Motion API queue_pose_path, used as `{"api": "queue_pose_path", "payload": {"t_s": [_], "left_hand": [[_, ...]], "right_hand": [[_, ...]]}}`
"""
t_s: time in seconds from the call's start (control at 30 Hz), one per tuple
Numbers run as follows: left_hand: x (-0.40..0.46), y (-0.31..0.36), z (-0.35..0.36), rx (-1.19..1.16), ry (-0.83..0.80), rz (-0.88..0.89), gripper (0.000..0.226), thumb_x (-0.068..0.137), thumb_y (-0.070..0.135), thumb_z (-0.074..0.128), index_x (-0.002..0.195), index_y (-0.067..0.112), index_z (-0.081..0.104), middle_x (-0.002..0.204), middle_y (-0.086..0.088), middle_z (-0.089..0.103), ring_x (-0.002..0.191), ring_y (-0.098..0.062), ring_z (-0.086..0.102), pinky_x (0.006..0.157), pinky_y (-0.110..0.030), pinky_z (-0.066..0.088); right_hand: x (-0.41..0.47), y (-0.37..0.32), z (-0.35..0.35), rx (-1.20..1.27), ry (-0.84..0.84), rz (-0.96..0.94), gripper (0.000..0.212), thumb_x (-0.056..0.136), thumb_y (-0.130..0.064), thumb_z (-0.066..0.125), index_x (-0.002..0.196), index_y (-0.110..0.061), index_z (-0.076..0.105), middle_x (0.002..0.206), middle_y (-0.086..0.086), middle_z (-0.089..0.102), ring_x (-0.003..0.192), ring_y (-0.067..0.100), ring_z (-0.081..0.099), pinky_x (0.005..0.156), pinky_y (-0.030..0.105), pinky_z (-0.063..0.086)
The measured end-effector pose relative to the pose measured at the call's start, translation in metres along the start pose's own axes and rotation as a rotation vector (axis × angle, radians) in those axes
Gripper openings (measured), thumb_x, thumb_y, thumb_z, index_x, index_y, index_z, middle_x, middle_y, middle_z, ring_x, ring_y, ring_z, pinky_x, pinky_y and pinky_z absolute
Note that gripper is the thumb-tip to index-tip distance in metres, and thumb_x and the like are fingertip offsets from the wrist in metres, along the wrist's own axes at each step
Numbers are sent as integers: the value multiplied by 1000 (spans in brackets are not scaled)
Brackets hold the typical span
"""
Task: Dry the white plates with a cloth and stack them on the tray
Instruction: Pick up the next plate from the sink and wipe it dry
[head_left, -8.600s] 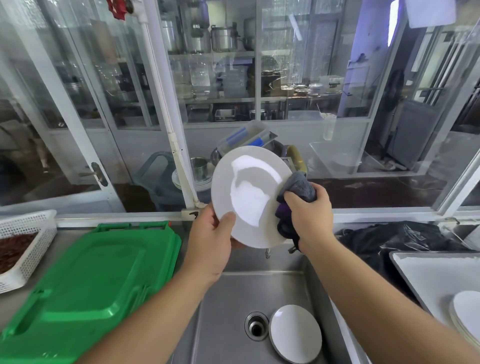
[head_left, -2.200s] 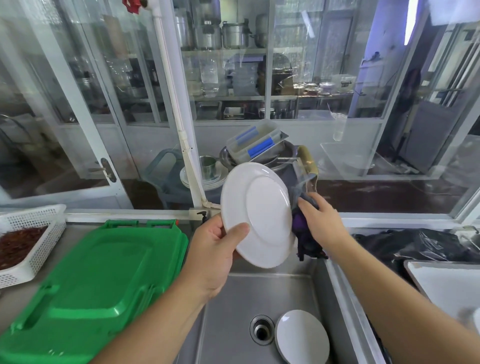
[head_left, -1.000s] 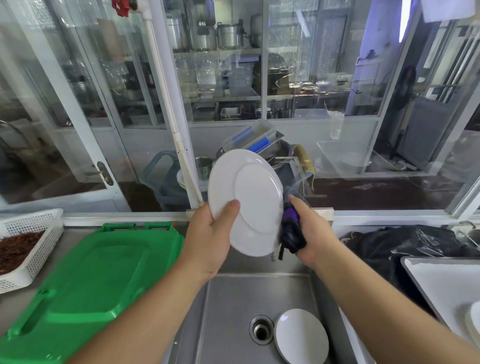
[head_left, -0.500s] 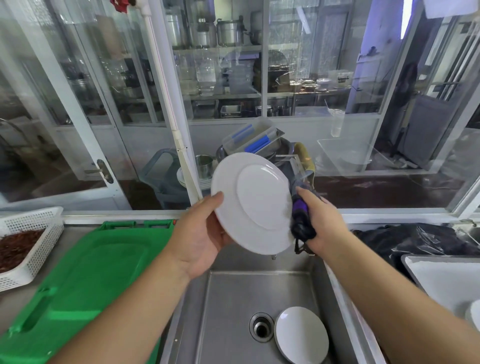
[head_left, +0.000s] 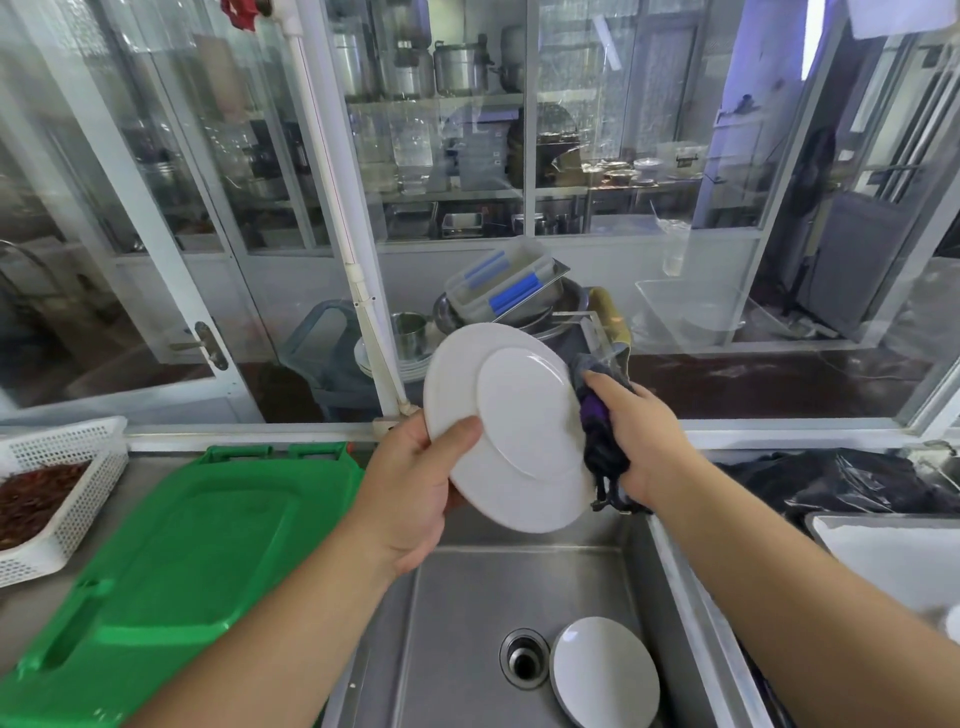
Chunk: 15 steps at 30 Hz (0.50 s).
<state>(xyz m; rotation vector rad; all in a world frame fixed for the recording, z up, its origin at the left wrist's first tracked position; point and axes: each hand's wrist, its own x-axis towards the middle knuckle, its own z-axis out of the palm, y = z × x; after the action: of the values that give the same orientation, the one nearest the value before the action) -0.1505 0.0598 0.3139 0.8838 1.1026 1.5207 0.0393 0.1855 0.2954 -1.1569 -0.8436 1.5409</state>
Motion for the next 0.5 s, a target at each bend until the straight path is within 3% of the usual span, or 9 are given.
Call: {"api": "queue_pose_path", "payload": {"t_s": [0.1, 0.17, 0.3, 0.4, 0.5], "left_hand": [[-1, -13, 4, 58, 48, 96, 21, 95, 13, 69, 97, 29, 82, 106, 0, 81, 99, -16, 76, 88, -42, 62], [-1, -23, 4, 127, 94, 169, 18, 88, 29, 78, 103, 39, 80, 113, 2, 80, 110, -19, 73, 98, -51, 57], [-2, -41, 4, 313, 166, 294, 30, 88, 60, 68, 116, 48, 71, 118, 14, 77, 113, -10, 72, 96, -54, 58], [-5, -44, 3, 277, 144, 281, 47, 85, 70, 71, 124, 45, 69, 124, 11, 75, 118, -15, 70, 97, -58, 57], [-4, -41, 2, 171, 96, 268, 48, 82, 57, 82, 126, 45, 67, 131, 5, 72, 125, -23, 67, 103, -63, 52]], "right_hand": [[-3, 17, 5, 126, 38, 80, 34, 89, -38, 82, 115, -18, 72, 88, 11, 74, 73, 28, 68, 65, 42, 60], [-8, 29, 11, 215, 46, 144, 38, 92, -38, 80, 120, -13, 71, 90, 12, 73, 77, 29, 66, 67, 39, 58], [-27, 55, 24, 340, 34, 225, 39, 95, -43, 77, 118, -12, 73, 104, 15, 81, 90, 34, 77, 89, 52, 63], [-34, 65, 27, 374, 8, 223, 37, 96, -44, 75, 118, -14, 73, 102, 11, 82, 85, 28, 80, 75, 43, 67], [-29, 59, 28, 371, 19, 188, 34, 95, -40, 77, 116, -14, 73, 99, 11, 82, 77, 27, 79, 73, 45, 67]]}}
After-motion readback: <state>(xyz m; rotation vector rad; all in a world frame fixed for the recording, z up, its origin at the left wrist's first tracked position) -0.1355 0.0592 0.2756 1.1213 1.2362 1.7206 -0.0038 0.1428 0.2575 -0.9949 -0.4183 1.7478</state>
